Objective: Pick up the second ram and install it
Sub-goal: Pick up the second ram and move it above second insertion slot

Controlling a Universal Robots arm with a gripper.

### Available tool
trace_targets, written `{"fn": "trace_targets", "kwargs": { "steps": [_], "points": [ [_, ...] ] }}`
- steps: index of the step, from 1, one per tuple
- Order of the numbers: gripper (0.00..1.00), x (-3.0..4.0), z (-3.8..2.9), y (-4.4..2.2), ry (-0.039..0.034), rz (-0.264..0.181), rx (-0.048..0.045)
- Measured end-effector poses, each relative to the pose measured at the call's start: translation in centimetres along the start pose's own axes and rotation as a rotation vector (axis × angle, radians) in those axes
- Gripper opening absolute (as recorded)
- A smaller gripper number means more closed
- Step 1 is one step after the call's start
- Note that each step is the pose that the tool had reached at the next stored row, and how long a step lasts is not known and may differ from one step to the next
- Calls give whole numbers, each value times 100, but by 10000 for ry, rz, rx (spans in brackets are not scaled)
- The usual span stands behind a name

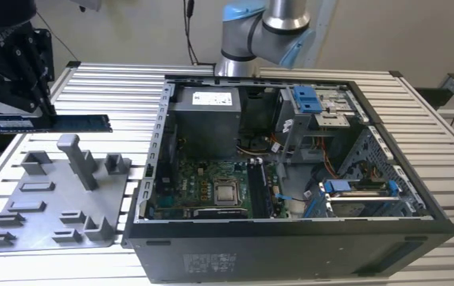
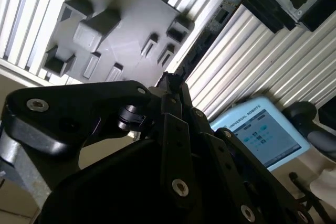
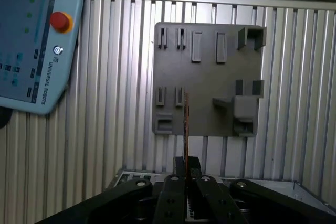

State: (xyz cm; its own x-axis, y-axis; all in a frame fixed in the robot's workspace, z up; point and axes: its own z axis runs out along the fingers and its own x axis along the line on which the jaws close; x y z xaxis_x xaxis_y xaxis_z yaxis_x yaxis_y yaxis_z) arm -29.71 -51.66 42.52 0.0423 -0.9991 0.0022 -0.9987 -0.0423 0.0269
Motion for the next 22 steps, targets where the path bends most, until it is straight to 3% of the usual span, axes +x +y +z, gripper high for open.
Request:
{"fn": "trace_targets", "kwargs": {
  "steps": [22],
  "points": [
    [14,20,-13,-481,0,0,-9]
  ]
}}
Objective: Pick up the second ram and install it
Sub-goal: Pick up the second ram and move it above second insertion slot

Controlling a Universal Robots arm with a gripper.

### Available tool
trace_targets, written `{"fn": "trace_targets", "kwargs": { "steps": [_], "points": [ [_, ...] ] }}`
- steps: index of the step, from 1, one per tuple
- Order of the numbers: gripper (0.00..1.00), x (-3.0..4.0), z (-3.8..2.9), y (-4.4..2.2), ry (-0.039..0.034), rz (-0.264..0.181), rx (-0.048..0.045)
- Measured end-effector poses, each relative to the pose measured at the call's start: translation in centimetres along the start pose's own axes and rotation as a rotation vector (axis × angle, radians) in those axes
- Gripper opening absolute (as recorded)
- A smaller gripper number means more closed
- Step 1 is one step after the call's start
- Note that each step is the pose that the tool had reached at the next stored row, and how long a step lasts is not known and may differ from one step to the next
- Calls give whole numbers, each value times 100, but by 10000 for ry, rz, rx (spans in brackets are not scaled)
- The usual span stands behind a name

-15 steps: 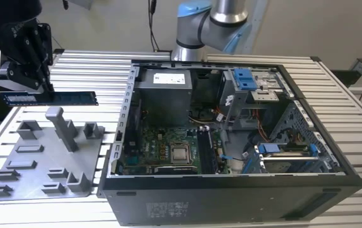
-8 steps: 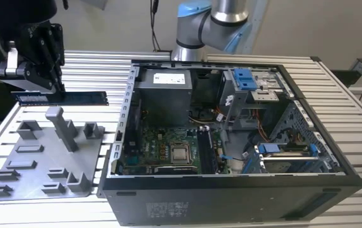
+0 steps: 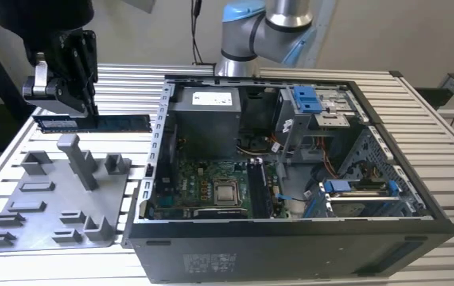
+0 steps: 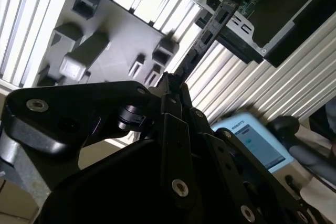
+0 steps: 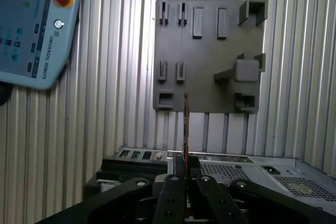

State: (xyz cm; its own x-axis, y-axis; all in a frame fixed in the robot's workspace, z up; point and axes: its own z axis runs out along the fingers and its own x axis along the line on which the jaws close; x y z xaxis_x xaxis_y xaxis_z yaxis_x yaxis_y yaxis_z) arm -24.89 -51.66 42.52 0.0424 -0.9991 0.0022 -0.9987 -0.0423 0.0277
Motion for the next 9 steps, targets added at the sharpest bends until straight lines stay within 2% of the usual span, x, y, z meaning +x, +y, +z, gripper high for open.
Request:
{"fn": "trace_targets", "kwargs": {
  "steps": [9],
  "points": [
    [14,9,-5,-204,-1,0,0]
  ]
}}
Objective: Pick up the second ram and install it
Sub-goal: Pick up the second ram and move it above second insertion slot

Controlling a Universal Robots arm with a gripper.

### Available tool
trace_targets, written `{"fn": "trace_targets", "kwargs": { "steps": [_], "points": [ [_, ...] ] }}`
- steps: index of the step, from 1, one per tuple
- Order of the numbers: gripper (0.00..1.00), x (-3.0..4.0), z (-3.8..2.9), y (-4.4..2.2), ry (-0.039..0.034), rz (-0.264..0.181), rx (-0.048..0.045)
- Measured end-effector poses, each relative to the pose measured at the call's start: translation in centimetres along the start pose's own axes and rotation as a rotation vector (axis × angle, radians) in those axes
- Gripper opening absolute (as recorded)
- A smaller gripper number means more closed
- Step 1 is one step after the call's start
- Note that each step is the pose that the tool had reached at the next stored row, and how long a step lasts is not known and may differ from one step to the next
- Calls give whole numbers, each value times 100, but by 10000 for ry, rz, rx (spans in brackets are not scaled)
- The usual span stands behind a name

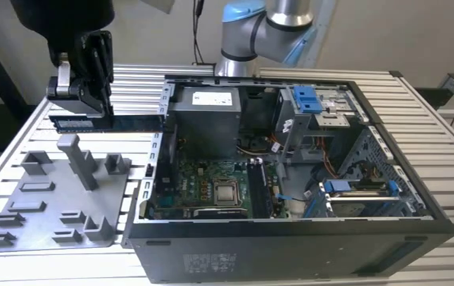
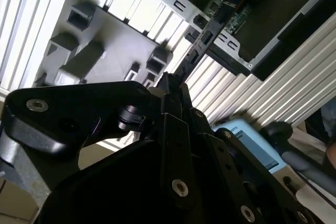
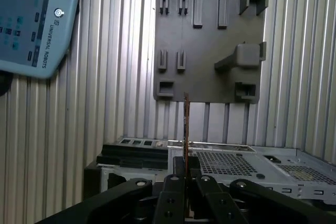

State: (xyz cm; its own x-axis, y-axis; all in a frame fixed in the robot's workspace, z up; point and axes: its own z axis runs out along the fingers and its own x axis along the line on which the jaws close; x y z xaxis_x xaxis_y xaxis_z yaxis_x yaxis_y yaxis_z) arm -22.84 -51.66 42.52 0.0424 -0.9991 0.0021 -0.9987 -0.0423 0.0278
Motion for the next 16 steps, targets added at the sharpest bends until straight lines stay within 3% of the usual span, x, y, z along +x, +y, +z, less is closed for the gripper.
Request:
{"fn": "trace_targets", "kwargs": {
  "steps": [16],
  "points": [
    [14,14,-10,-336,1,1,-1]
  ]
}}
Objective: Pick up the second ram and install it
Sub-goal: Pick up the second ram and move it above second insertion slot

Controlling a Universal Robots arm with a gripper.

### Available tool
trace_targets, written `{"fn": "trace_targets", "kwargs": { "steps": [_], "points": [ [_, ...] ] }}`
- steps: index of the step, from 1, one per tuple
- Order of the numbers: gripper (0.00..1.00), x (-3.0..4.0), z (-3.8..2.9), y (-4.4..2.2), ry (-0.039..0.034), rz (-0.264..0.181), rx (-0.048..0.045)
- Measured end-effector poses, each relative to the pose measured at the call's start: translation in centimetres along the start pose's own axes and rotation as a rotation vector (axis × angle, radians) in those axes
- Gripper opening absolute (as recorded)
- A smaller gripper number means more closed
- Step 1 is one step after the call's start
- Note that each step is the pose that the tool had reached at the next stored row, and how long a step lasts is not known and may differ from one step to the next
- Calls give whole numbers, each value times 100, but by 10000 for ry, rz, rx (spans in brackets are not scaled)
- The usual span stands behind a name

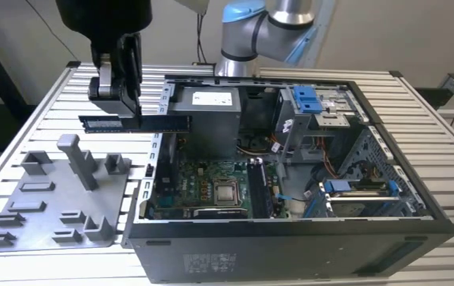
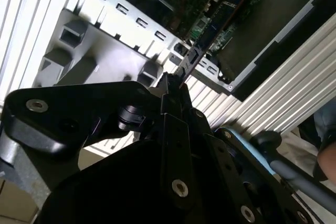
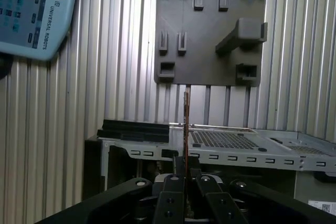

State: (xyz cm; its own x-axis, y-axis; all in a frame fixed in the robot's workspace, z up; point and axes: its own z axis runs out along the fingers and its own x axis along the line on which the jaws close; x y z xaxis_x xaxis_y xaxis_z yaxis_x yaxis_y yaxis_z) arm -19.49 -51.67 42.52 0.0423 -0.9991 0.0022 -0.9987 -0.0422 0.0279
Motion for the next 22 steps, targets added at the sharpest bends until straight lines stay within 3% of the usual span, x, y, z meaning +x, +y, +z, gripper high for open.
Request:
{"fn": "trace_targets", "kwargs": {
  "steps": [16,22],
  "points": [
    [14,13,-9,-298,0,0,0],
    [14,20,-12,-462,0,0,0]
  ]
}}
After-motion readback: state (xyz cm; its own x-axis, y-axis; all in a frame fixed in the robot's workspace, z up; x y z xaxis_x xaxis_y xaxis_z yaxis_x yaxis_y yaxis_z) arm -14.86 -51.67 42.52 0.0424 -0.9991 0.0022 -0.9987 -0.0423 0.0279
